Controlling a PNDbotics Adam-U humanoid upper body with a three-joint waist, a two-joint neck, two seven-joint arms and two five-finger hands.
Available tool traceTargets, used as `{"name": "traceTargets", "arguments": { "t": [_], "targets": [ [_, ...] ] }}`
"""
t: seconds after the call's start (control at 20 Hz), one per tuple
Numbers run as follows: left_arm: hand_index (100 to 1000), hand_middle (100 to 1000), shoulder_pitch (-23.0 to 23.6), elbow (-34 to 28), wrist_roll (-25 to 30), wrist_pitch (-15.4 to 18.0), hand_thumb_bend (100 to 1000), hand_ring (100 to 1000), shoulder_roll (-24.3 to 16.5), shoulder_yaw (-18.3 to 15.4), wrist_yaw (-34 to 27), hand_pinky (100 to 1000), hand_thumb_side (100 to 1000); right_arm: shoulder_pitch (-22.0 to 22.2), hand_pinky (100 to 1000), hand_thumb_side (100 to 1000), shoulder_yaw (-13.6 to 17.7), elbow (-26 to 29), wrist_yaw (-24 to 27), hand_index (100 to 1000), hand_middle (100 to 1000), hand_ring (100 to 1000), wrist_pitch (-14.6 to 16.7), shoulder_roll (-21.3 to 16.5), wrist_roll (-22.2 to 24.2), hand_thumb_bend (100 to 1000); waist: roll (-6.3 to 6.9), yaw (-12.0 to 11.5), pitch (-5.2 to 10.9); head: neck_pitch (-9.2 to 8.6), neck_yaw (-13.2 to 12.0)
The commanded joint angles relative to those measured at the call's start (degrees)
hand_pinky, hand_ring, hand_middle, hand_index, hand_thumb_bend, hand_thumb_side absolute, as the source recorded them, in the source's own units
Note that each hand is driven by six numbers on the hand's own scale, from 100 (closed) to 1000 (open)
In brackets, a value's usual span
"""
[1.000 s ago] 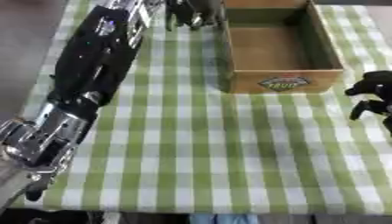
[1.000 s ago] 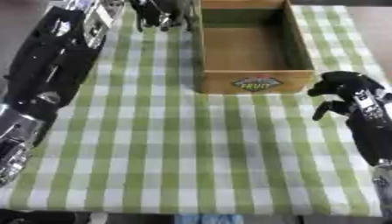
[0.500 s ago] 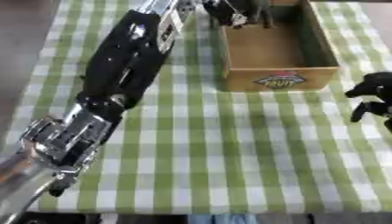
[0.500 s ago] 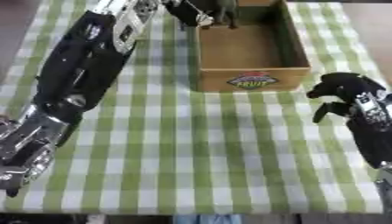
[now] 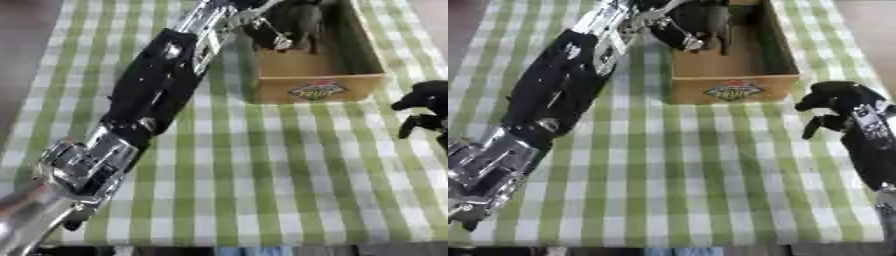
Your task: Pick up objects on the table and place them in the box.
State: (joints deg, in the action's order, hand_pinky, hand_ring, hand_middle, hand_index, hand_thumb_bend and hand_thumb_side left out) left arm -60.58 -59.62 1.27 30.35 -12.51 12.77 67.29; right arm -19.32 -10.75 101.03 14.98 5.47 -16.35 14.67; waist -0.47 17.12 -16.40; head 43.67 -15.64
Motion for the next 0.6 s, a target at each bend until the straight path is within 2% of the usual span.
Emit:
{"name": "traceTargets", "arguments": {
  "t": [0.05, 0.15, 0.35, 0.5, 0.6],
  "targets": [
    [529, 300, -0.72, 0.95, 2.23, 2.45, 178, 334, 0.3, -0.74, 0.99, 515, 100, -0.91, 397, 736, 0.05, 0.55, 0.27, 735, 605, 674, 0.01, -0.35, 0.26, 100, -0.32, 0.33, 0.91, -0.45, -0.32],
    [548, 320, -0.49, 1.46, 3.51, 3.15, 168, 357, 0.52, -1.11, 1.25, 529, 100, -0.92, 397, 737, 0.05, 0.54, 0.26, 735, 605, 675, 0.0, -0.31, 0.29, 100, -0.35, 0.45, 0.84, -0.43, -0.39],
    [542, 311, -0.31, 1.55, 5.12, 3.51, 187, 347, 0.58, -1.36, 1.38, 529, 100, -0.97, 397, 739, 0.05, 0.47, 0.17, 735, 605, 675, -0.03, -0.25, 0.34, 100, -0.24, 0.53, 0.73, -0.36, -0.56],
    [542, 337, -1.01, 0.15, 5.05, 3.13, 225, 369, -0.07, -1.5, 2.25, 538, 100, -0.94, 398, 738, 0.11, 0.4, 0.1, 735, 605, 675, -0.02, -0.36, 0.3, 100, -0.07, 0.44, 0.8, -0.35, -0.49],
    [548, 340, -1.98, -1.4, 4.77, 2.81, 295, 373, -0.94, -1.41, 3.46, 558, 100, -0.94, 398, 737, 0.13, 0.35, 0.08, 735, 605, 675, -0.01, -0.47, 0.29, 100, 0.07, 0.38, 0.94, -0.4, -0.38]
  ]
}}
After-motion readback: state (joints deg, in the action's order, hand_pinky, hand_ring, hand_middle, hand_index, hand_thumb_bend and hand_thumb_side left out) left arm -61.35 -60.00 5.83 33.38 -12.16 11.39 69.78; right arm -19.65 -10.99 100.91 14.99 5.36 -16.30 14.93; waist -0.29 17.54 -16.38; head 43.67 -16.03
